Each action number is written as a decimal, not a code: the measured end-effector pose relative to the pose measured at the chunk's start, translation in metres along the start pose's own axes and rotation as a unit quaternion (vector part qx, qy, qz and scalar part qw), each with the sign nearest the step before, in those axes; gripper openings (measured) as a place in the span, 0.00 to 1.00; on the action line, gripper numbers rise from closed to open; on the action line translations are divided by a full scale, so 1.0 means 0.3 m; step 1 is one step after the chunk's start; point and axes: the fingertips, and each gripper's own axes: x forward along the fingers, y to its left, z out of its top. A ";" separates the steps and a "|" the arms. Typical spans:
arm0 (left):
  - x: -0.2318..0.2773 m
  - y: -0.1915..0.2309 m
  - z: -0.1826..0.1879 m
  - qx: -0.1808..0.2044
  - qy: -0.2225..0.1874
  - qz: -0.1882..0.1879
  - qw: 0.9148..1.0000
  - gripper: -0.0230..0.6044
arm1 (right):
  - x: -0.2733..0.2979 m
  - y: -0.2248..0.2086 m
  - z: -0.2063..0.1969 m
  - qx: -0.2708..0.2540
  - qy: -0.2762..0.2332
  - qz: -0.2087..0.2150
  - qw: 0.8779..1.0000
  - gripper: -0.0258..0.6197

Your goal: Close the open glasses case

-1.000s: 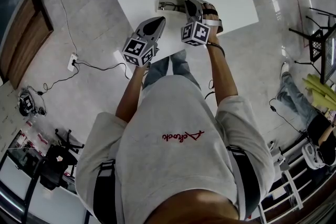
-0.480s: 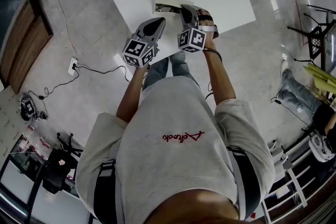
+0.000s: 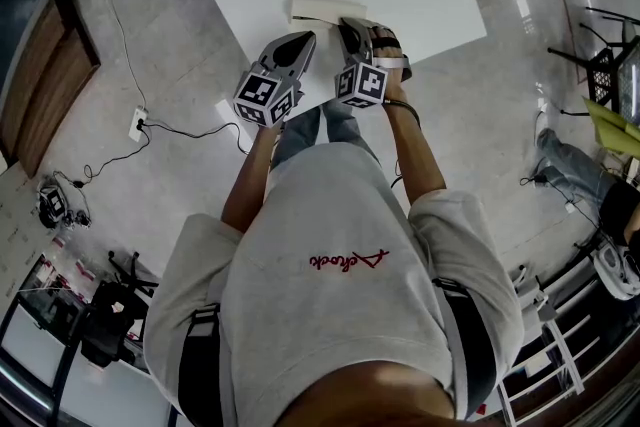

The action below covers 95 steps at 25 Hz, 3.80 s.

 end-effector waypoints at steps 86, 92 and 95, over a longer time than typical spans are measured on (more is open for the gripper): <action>-0.294 -0.269 0.313 0.133 -0.115 -0.037 0.984 0.08 | -0.680 -0.199 0.284 0.455 -0.275 -0.111 0.840 0.07; -0.376 -0.389 0.194 0.134 -0.108 -0.033 0.985 0.08 | -0.779 -0.066 0.253 0.459 -0.276 -0.105 0.838 0.07; -0.414 -0.431 0.137 0.133 -0.105 -0.031 0.985 0.08 | -0.823 -0.004 0.243 0.459 -0.277 -0.104 0.838 0.07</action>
